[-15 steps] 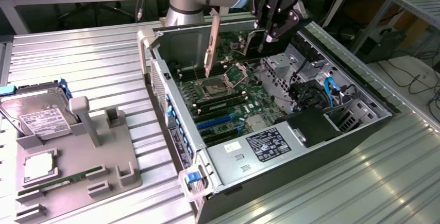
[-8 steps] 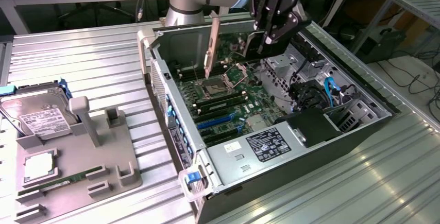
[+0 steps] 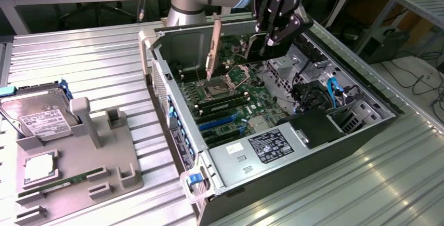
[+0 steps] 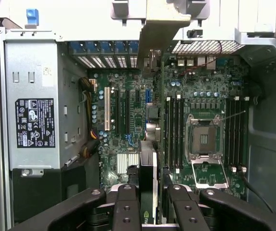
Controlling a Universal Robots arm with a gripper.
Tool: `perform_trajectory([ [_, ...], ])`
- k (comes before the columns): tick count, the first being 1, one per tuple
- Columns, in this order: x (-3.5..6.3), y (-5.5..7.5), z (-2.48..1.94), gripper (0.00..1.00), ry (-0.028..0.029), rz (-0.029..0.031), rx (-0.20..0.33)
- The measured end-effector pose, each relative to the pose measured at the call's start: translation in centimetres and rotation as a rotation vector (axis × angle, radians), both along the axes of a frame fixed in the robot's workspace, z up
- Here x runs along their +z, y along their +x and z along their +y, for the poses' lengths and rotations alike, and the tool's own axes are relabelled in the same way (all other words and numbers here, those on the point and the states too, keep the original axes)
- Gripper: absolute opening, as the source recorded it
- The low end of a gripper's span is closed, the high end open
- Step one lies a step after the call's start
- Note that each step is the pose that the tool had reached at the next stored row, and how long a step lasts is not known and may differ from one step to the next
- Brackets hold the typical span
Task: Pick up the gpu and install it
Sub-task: 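Insert the gpu into the slot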
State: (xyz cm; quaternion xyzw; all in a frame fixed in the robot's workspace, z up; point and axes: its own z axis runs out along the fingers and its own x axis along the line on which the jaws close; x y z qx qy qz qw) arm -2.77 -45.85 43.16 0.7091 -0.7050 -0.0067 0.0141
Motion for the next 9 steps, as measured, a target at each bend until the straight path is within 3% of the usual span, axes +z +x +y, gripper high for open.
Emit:
perform_trajectory([
  [9,-0.4,0.0,0.0,0.27,0.0,0.0,0.002],
])
